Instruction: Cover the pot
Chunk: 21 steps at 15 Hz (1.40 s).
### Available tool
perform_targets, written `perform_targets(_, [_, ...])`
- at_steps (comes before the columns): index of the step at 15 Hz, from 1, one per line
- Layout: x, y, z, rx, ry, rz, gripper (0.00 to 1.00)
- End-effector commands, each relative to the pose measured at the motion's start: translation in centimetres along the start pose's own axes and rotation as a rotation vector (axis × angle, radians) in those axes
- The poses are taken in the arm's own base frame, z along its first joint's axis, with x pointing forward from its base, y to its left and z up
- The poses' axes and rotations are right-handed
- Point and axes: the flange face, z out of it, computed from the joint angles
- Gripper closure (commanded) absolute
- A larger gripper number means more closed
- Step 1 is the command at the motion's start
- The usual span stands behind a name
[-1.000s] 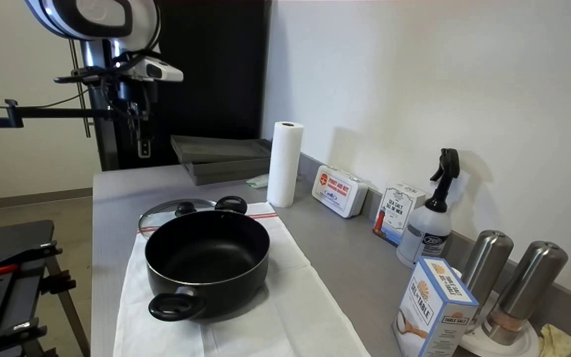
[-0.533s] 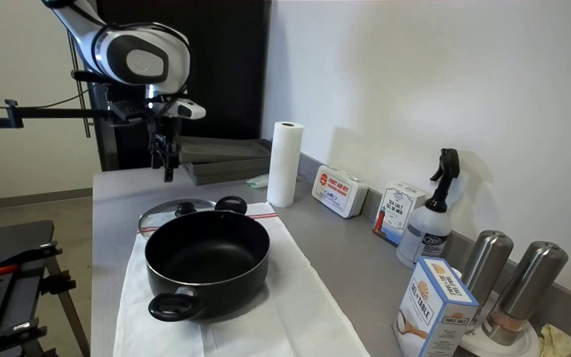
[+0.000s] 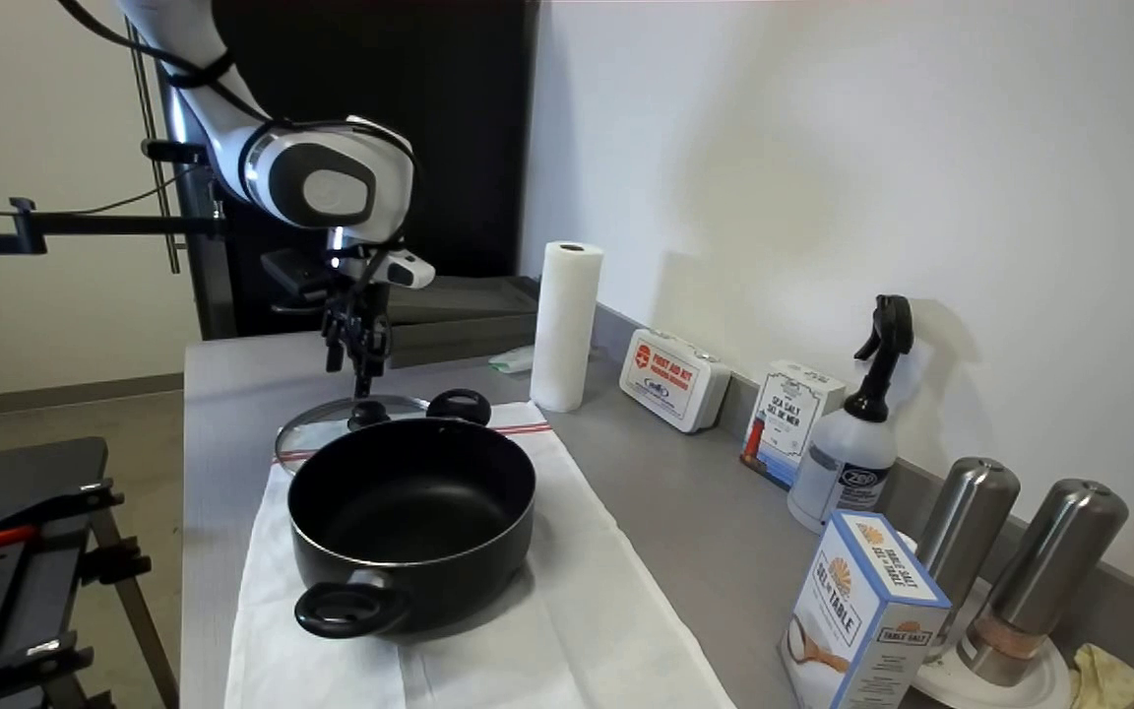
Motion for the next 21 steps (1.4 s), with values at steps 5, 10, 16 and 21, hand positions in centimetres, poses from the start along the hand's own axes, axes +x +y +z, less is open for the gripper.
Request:
perform_targets(5, [2.7, 1.2, 3.1, 0.007, 0.014, -0.040, 0.00])
perform_targets(10, [3.2, 1.5, 4.1, 0.008, 0.007, -0.048, 0.00])
perform_targets(16, [3.4, 1.7, 4.2, 0.007, 0.010, -0.048, 0.40])
perform_targets(21, [3.3, 1.5, 3.4, 0.001, 0.027, -0.054, 0.75])
